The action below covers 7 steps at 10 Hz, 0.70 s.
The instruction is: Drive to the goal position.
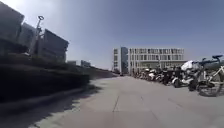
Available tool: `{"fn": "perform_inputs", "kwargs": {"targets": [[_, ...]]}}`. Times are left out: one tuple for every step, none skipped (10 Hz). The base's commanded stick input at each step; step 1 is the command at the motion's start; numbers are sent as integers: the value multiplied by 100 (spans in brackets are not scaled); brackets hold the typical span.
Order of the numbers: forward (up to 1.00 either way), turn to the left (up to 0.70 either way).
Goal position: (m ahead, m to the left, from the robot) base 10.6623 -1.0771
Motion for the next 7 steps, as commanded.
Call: {"fn": "perform_inputs", "kwargs": {"targets": [[100, 2], [100, 2], [100, 2], [100, 2], [100, 2], [100, 2], [100, 2]]}}
